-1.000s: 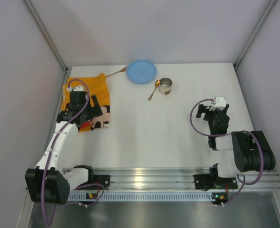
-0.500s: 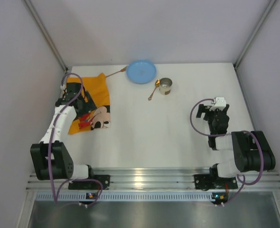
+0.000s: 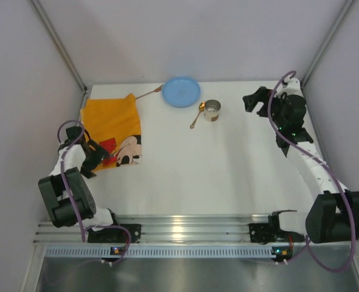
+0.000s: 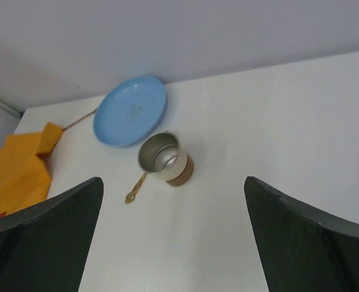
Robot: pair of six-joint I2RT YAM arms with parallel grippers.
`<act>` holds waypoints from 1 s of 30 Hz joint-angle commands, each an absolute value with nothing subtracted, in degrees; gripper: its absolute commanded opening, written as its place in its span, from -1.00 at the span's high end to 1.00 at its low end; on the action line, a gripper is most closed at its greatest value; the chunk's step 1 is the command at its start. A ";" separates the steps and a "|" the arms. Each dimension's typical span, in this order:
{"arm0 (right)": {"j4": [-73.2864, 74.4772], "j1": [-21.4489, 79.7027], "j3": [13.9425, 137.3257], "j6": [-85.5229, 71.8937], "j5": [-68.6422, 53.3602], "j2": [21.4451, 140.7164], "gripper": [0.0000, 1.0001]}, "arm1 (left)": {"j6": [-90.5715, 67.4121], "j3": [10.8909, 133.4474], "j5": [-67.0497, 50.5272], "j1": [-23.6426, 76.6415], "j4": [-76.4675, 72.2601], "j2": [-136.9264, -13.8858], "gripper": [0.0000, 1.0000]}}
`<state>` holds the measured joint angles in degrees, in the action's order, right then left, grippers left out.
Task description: Set the dinner table for one person
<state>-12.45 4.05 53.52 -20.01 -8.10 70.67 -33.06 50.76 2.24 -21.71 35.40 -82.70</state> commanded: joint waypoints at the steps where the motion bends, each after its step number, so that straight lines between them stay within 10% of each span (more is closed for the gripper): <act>1: -0.09 7.10 54.40 -26.82 -17.14 74.53 -1.00 | -36.65 50.62 -1.67 -21.62 29.09 -81.20 -0.75; 13: 10.63 9.40 62.22 -21.97 -17.31 79.98 -0.99 | -37.09 52.56 -0.53 -21.71 27.86 -85.95 -0.41; 19: 11.34 9.41 62.67 -21.80 -17.05 80.33 -0.99 | -36.12 52.91 -0.53 -21.62 27.42 -86.83 0.02; 25: 11.69 9.58 61.79 -22.32 -17.05 79.89 -0.99 | -34.54 54.58 -0.79 -21.62 27.86 -87.19 0.95; 30: 12.22 9.67 61.70 -22.32 -16.70 78.84 -0.99 | -32.61 57.74 -0.53 -20.92 29.79 -85.00 1.00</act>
